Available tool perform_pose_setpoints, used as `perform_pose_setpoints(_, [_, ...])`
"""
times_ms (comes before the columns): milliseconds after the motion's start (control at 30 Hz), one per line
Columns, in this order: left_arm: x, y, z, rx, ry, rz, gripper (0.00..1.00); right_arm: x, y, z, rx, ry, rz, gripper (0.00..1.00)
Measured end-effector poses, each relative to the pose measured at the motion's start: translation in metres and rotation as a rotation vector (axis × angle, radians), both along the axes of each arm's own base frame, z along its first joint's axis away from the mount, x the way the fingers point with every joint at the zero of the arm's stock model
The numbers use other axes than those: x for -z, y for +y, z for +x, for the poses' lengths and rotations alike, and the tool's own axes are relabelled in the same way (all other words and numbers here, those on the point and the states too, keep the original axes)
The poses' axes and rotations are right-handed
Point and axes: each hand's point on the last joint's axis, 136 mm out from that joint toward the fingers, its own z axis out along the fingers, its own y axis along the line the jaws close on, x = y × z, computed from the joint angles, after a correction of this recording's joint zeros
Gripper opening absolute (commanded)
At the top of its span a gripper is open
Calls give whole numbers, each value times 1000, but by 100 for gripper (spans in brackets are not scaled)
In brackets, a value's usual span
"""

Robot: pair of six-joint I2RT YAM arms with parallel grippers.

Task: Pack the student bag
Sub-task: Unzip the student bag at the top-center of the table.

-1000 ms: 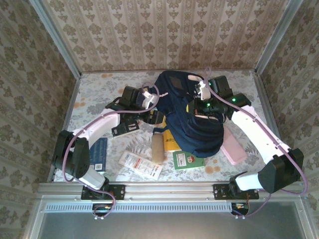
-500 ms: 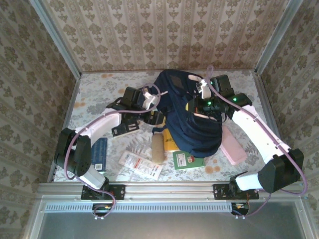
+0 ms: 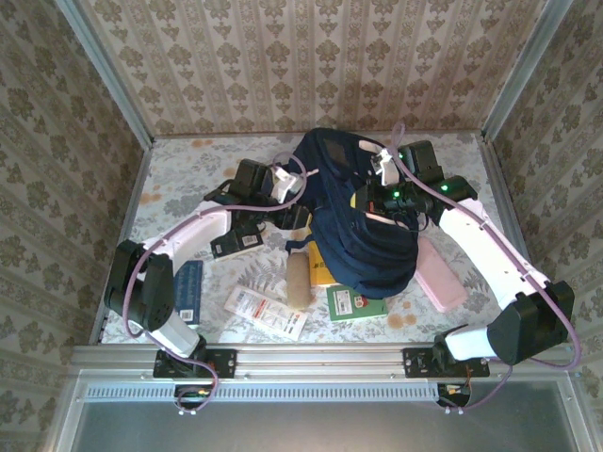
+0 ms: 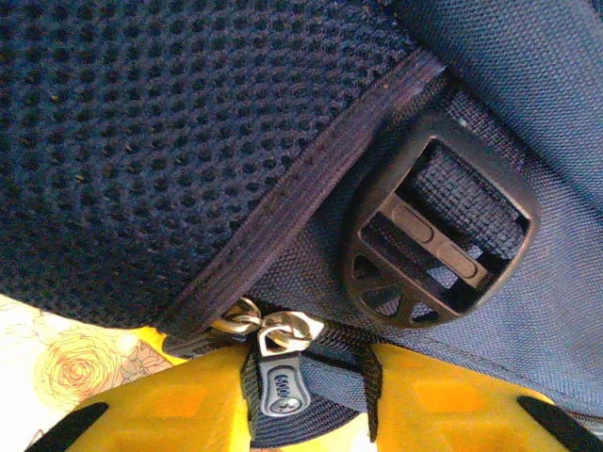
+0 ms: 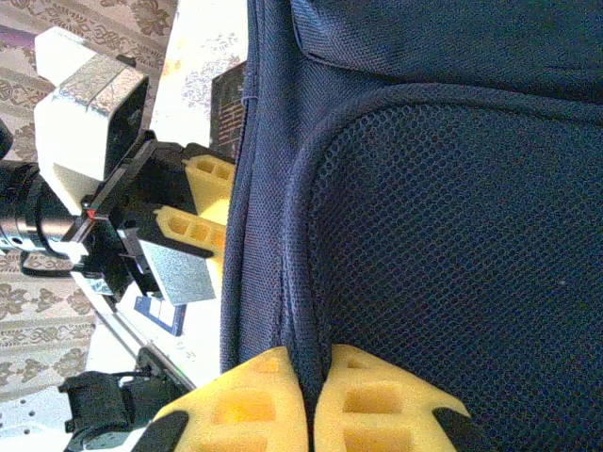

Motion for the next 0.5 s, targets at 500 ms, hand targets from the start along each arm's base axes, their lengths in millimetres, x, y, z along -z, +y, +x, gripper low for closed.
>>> perform_pose_setpoints(500, [5,0,8,58,-169,68,9,0,0,0,-5,-5,-4,0])
